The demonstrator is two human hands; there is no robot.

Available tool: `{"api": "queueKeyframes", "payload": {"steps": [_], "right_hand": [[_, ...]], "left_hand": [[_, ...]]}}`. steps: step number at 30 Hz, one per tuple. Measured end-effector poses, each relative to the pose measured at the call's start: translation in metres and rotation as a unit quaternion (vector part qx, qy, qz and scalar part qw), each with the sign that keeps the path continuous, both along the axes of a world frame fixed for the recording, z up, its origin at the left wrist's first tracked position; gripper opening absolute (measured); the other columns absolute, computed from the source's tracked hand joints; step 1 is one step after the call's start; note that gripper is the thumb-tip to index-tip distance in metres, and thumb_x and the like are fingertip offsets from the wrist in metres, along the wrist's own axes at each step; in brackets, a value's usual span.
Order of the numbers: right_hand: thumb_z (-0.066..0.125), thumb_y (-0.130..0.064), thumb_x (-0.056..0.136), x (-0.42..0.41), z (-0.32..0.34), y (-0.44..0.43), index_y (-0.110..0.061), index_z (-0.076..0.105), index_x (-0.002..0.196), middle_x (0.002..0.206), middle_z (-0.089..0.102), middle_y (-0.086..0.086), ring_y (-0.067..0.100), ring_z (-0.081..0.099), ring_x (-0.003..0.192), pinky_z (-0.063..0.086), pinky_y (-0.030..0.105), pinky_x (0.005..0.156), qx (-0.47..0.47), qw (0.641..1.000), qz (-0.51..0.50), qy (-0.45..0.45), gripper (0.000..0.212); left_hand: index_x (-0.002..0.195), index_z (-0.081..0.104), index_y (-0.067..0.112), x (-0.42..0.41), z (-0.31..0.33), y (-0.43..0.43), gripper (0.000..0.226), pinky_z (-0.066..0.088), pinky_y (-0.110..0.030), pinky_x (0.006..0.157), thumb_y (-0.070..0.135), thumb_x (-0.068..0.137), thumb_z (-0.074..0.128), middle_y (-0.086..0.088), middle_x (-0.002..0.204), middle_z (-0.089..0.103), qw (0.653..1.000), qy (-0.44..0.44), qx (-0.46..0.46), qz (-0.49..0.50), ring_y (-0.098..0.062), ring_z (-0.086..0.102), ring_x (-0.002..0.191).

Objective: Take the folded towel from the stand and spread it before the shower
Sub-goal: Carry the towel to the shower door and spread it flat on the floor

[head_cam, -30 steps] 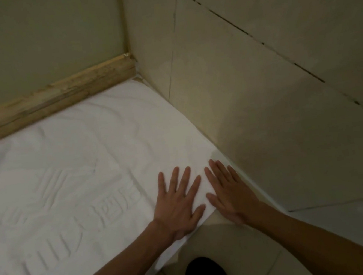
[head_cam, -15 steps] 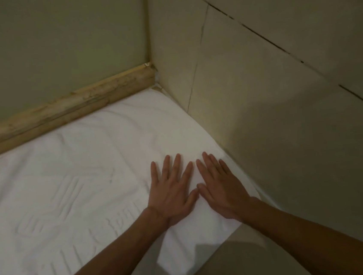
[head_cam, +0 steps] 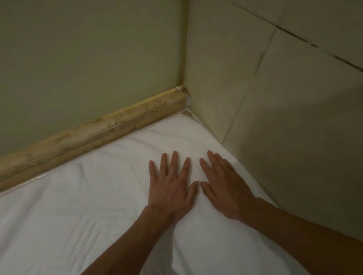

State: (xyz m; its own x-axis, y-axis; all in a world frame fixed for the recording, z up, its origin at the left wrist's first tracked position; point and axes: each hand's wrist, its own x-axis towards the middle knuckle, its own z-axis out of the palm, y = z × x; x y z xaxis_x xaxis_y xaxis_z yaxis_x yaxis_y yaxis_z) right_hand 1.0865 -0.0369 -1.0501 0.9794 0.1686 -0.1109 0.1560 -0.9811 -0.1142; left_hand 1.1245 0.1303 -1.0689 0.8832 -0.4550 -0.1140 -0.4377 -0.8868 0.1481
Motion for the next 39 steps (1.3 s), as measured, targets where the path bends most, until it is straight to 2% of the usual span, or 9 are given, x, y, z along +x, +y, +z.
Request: {"api": "queueKeyframes", "payload": {"steps": [8,17,20,23,29,33,39], "right_hand": [[0.024,-0.031,0.101,0.074,-0.01,0.014,-0.012,0.01,0.151,0.159,0.002,0.015,0.027,0.003,0.146,0.004,0.035,0.118,0.008,0.999,0.0,-0.032,0.054],[0.025,-0.024,0.099,0.13,-0.021,0.014,-0.012,0.0,0.15,0.159,-0.006,0.011,0.026,-0.006,0.146,-0.005,0.036,0.116,-0.035,0.998,0.048,-0.015,0.058],[0.026,-0.025,0.1,0.135,-0.024,0.011,-0.01,0.006,0.15,0.159,0.0,0.011,0.025,-0.001,0.146,-0.004,0.037,0.116,-0.018,0.998,0.049,-0.022,0.056],[0.027,-0.03,0.099,0.139,-0.026,0.008,-0.008,0.017,0.149,0.158,0.011,0.014,0.028,0.01,0.145,0.005,0.042,0.117,-0.017,0.998,0.049,-0.044,0.056],[0.006,-0.04,0.092,0.139,-0.025,0.009,-0.007,0.02,0.149,0.157,0.015,0.015,0.029,0.013,0.145,0.008,0.042,0.118,-0.031,0.997,0.045,-0.052,0.067],[0.018,-0.035,0.098,0.139,-0.022,0.014,-0.006,0.013,0.149,0.158,0.005,0.017,0.028,0.005,0.146,-0.001,0.04,0.117,-0.06,0.995,0.047,-0.059,0.059],[0.016,-0.033,0.1,0.145,-0.019,0.028,-0.01,0.002,0.15,0.159,-0.008,0.009,0.021,-0.009,0.146,-0.008,0.035,0.116,-0.025,0.996,0.085,-0.013,0.057]], "left_hand": [[0.151,-0.003,0.029,0.052,-0.007,-0.004,0.066,-0.011,-0.058,0.113,0.057,0.093,0.008,-0.007,0.16,-0.009,1.0,-0.017,-0.001,0.021,-0.03,-0.014,0.145],[0.151,-0.001,0.029,0.109,-0.004,-0.009,0.064,-0.009,-0.057,0.114,0.056,0.093,0.006,-0.005,0.161,-0.005,0.999,-0.017,-0.001,0.035,-0.03,-0.01,0.146],[0.151,-0.006,0.031,0.118,-0.008,-0.01,0.063,-0.009,-0.056,0.114,0.055,0.093,0.004,-0.004,0.161,-0.009,1.0,-0.007,0.006,0.028,-0.027,-0.013,0.146],[0.151,-0.006,0.031,0.121,-0.011,-0.01,0.062,-0.008,-0.057,0.114,0.052,0.094,0.006,-0.004,0.16,-0.009,1.0,-0.014,0.008,0.025,-0.025,-0.012,0.146],[0.151,-0.006,0.028,0.119,-0.004,-0.011,0.061,-0.006,-0.054,0.115,0.048,0.097,0.013,-0.006,0.16,-0.01,1.0,-0.011,0.008,0.02,-0.026,-0.013,0.146],[0.151,-0.006,0.025,0.104,-0.001,0.001,0.062,-0.007,-0.052,0.116,0.049,0.096,0.01,-0.007,0.16,-0.011,1.0,-0.018,0.002,0.01,-0.027,-0.015,0.146],[0.151,-0.011,0.025,0.092,-0.003,0.015,0.063,-0.008,-0.053,0.116,0.049,0.096,0.009,-0.005,0.16,-0.013,1.0,-0.006,0.016,0.012,-0.027,-0.018,0.145]]}}
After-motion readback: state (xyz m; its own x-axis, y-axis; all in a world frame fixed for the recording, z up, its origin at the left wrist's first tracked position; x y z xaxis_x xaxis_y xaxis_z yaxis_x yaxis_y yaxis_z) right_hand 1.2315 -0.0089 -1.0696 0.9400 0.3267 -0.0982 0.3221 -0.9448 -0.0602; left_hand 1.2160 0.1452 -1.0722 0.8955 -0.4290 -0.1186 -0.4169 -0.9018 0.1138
